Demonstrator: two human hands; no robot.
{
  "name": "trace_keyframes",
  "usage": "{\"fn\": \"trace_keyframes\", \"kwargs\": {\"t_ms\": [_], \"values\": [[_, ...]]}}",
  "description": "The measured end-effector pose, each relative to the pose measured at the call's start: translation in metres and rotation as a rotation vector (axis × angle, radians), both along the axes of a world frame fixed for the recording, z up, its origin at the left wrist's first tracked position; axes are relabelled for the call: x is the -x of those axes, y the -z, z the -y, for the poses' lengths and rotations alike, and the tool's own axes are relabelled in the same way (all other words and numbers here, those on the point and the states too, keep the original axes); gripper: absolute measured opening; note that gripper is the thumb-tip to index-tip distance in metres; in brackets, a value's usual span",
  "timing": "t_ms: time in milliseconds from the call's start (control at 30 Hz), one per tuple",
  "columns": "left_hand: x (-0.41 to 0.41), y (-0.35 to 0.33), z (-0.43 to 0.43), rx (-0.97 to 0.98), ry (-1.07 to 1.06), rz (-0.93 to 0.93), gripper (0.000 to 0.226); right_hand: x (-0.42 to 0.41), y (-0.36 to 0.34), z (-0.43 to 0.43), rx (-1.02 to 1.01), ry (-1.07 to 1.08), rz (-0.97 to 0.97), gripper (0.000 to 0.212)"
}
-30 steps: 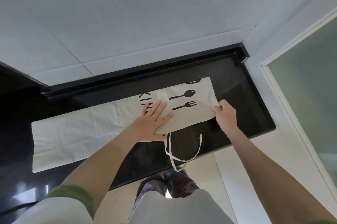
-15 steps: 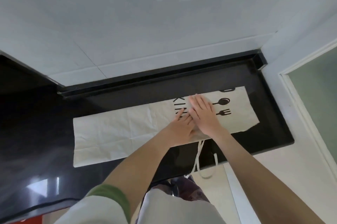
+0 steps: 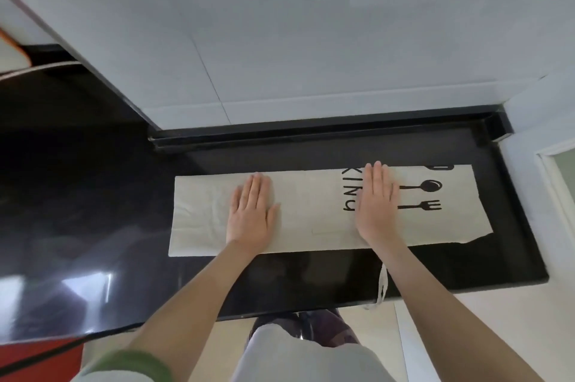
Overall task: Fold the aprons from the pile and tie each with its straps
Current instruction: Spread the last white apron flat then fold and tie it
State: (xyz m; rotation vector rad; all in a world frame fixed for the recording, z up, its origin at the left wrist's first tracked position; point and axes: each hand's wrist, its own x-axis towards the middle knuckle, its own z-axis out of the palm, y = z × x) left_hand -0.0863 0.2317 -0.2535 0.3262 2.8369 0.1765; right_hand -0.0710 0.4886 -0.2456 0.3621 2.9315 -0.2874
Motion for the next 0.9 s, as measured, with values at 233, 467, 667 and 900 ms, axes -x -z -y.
{"fn": "trace_keyframes", "kwargs": {"t_ms": [233, 467, 667, 900], "values": [[0.001, 0.001, 0.040, -0.056, -0.040, -0.034, 0.053, 0.002, 0.008, 0.121, -0.049, -0.495, 0.053, 0.057], [-0.009, -0.007, 0.097, -0.160, -0.668, -0.133, 0.058, 0.007, 0.003, 0.134, -0.079, -0.461, 0.119, 0.060], [0.017, -0.038, 0.113, -0.319, -0.868, 0.105, 0.044, 0.015, -0.021, 0.195, 0.189, -0.615, 0.235, 0.049], [0.032, -0.054, 0.133, -0.538, -0.886, 0.371, 0.020, 0.017, -0.025, 0.228, 0.270, -0.521, 0.230, 0.057]]}}
